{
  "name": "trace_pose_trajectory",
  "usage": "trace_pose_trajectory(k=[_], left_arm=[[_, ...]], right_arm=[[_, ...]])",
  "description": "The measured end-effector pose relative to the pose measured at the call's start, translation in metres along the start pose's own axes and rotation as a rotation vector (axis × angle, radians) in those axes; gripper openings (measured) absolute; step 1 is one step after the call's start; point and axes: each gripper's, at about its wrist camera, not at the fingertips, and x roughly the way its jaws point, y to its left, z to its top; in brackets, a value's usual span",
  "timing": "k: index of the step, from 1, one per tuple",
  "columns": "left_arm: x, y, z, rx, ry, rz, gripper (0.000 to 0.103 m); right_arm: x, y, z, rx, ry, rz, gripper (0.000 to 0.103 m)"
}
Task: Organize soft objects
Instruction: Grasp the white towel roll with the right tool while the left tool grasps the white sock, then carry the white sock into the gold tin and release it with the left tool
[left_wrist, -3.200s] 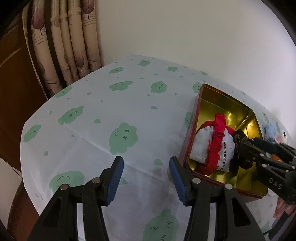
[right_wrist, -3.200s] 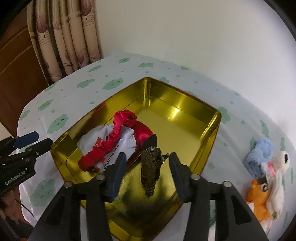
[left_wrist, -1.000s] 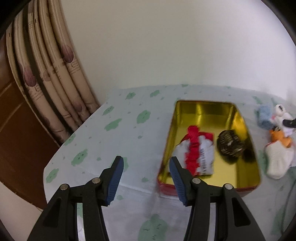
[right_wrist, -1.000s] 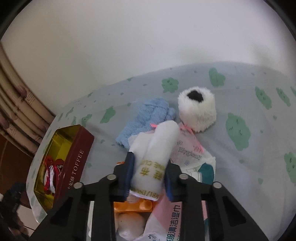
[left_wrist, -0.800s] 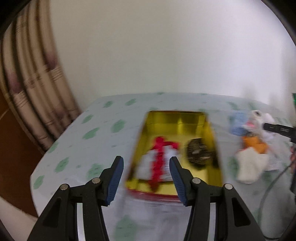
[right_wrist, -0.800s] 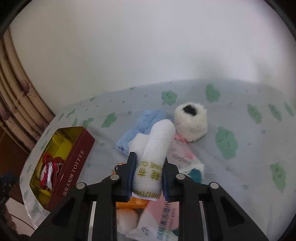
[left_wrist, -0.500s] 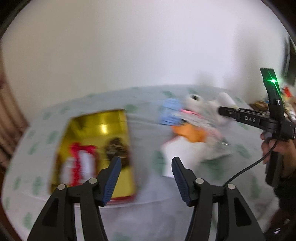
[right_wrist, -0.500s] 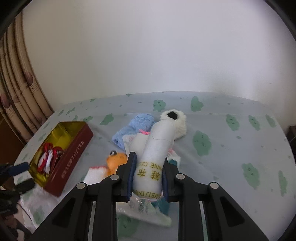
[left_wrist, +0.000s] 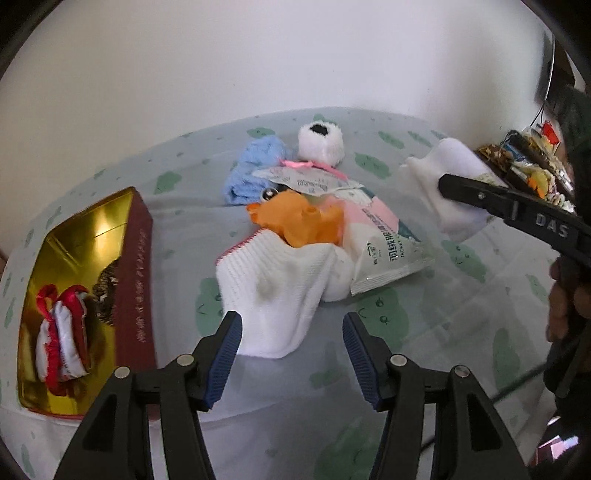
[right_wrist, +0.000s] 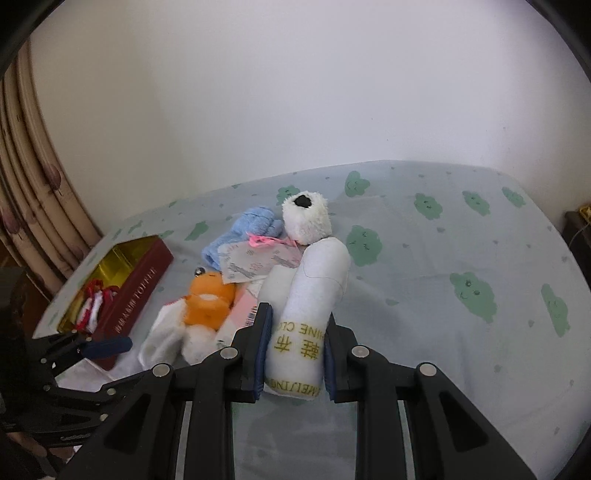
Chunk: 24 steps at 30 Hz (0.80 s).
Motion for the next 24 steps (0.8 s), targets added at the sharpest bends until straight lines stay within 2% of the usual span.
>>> trace_pose_trajectory(k=[9, 12, 13, 14, 15, 17, 24], left_arm=[[0.031, 0.002, 0.009, 0.009, 0.014, 0.104, 0.058], [0.031, 0.011, 0.012, -0.025, 0.019, 0.086, 0.058], [0.030, 0.013, 0.013, -0.039, 0.018, 0.076, 0.055], [0.029, 0.015, 0.013, -0.053, 0.019, 0.059, 0.040], [0.028, 0.017, 0.014, -0.064, 0.024, 0.035, 0.032], [0.024, 0.018, 0.015, -0.075, 0.020, 0.028, 0.025], [0.007, 0.028, 0.017, -0.134, 0.002, -0.018, 0.022]], right_arm=[[-0.004, 0.002, 0.002, -0.009, -0.018, 0.026, 0.022], [-0.004, 0.000, 0.003, 0.004, -0.016, 0.039, 0.022], [-0.004, -0.001, 0.002, 0.004, -0.020, 0.036, 0.022], [-0.004, -0.001, 0.003, 0.005, -0.019, 0.036, 0.022], [-0.004, -0.002, 0.003, 0.008, -0.019, 0.038, 0.022], [-0.004, -0.003, 0.003, 0.012, -0.019, 0.035, 0.022], [-0.003, -0.003, 0.002, 0.007, -0.015, 0.036, 0.022]])
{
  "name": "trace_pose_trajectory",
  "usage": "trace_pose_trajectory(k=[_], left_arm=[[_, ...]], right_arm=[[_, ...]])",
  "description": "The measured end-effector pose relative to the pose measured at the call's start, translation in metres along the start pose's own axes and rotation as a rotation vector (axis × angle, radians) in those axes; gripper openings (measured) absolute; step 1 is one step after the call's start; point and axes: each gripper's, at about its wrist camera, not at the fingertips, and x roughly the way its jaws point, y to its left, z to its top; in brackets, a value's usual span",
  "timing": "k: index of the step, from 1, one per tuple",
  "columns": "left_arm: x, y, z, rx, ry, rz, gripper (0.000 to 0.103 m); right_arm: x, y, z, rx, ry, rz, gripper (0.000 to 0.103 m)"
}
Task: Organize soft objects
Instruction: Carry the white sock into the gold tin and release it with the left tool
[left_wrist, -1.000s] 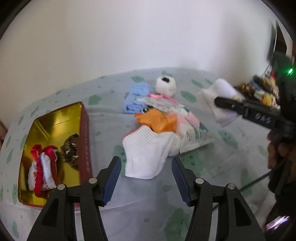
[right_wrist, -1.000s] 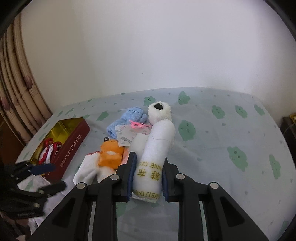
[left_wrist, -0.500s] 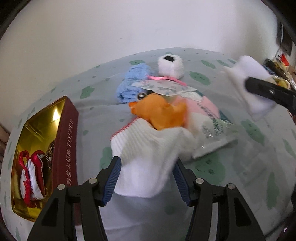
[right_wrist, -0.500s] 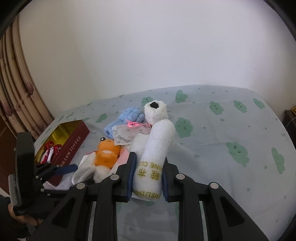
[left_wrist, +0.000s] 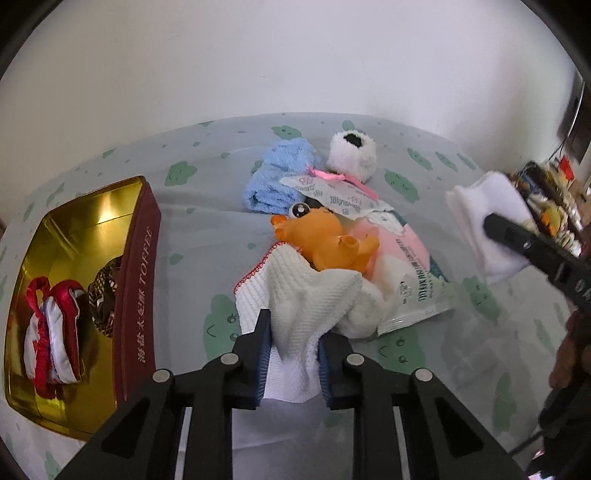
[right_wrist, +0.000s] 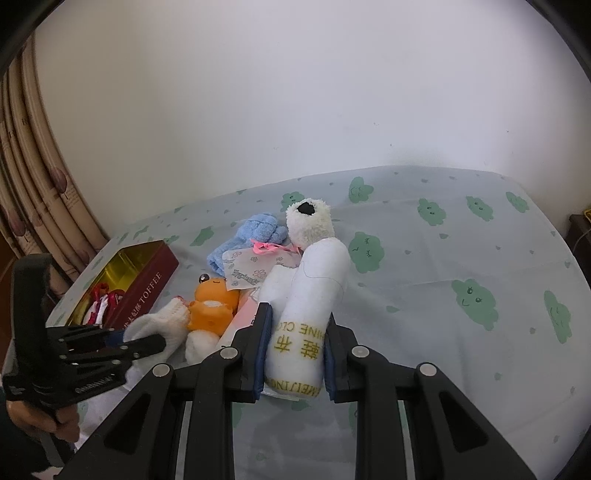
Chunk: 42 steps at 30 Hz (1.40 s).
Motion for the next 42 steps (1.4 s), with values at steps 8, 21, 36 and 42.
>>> trace_pose_trajectory(k=[8, 21, 36, 42], left_arm=[[-0.026, -0.002, 0.003, -0.001, -0.047, -0.010, 0.022], [-0.062, 0.057, 0.017, -0.096, -0.108, 0.128, 0.022], [-0.059, 0.157, 0.036, -0.233, -0.071, 0.269, 0.022], [-0.035, 0.184, 0.049, -0.259, -0.018, 0.298, 0.022]], right_arm=[[0.003, 0.000, -0.002, -0.002, 0.009, -0.006, 0.022], [0.010, -0.002, -0.007, -0.016, 0.030, -0.021, 0.022], [0.013, 0.000, -0.008, -0.019, 0.039, -0.024, 0.022], [0.014, -0.002, -0.009, -0.014, 0.040, -0.035, 0.022]])
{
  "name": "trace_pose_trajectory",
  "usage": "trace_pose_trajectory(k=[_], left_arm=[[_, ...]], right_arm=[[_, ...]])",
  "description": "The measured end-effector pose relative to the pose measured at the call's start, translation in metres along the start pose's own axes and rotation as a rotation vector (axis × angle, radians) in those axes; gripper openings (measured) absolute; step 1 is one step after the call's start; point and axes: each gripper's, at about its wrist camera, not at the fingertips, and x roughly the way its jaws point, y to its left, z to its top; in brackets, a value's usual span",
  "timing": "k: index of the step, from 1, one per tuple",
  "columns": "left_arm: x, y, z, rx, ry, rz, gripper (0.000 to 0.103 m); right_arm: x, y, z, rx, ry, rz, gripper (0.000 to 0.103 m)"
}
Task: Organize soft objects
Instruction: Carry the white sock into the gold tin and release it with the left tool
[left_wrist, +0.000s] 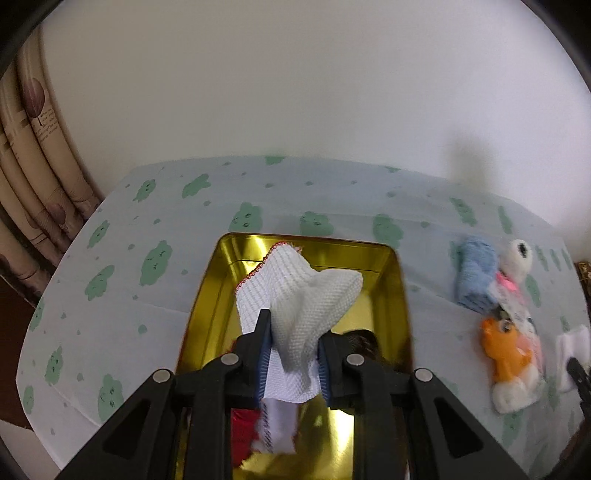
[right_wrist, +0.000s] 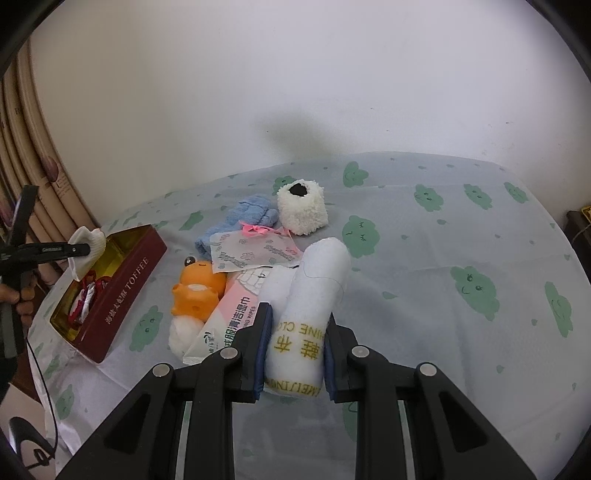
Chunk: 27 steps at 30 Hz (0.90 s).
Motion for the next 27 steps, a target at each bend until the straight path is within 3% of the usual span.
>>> trace_pose_trajectory(k=[4, 11, 16, 19, 27], left_arm=[[0.021, 0.010, 0.006, 0.004, 0.036, 0.053, 0.022], [0.040, 0.021, 0.008, -0.013, 0.071, 0.076, 0.025], [0.040, 0.018, 0.007, 0.004, 0.058, 0.099, 0.030], [0.035, 0.019, 0.007, -0.010, 0.046, 0.095, 0.042], [0.012, 0.013, 0.001, 0.026, 0.010, 0.096, 0.044]], right_arm=[[0.002, -0.001, -0.001, 0.002, 0.006, -0.007, 0.022], [0.006, 0.000, -0.002, 0.002, 0.017, -0.012, 0.022], [0.008, -0.001, -0.003, 0.005, 0.024, -0.017, 0.022], [0.008, -0.001, -0.002, 0.005, 0.023, -0.020, 0.022], [0.009, -0.002, -0.002, 0.001, 0.021, -0.014, 0.022]])
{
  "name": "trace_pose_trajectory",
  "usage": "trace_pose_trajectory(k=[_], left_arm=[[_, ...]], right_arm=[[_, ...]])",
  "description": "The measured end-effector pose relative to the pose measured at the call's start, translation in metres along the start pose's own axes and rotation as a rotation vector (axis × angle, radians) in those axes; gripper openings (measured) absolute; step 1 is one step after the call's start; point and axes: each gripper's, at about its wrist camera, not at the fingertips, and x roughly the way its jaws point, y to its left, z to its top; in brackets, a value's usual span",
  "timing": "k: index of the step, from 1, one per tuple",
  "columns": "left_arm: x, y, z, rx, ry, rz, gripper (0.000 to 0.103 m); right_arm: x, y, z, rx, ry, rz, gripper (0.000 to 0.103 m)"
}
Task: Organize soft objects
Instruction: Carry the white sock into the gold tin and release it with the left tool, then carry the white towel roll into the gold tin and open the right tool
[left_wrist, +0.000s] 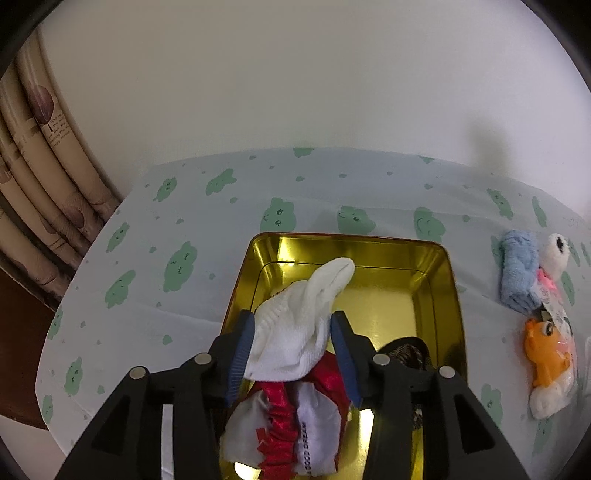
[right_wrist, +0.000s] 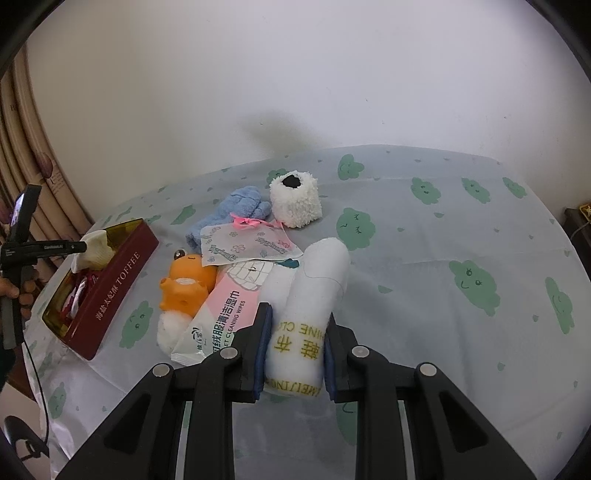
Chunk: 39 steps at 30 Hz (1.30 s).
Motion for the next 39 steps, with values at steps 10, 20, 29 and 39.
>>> trace_pose_trajectory(k=[10, 20, 29, 39], left_arm=[[-0.034, 0.008, -0.028, -0.018, -0.051, -0.014, 0.044], [-0.067, 0.044, -0.072, -0.101, -0.103, 0.048, 0.044], [-0.076, 0.065, -0.098, -0.121, -0.158, 0.142, 0.051], [-0.074, 0.089, -0.119, -0.211, -0.140, 0.138, 0.051]], right_arm=[[-0.004, 0.004, 0.002, -0.044, -0.011, 0.004, 0.022], [-0.002, 0.022, 0.004, -0.086, -0.008, 0.007, 0.022], [0.006, 0.070, 0.023, -0.170, 0.027, 0.070, 0.022], [0.014, 0.146, 0.023, -0.308, 0.065, 0.179, 0.022]])
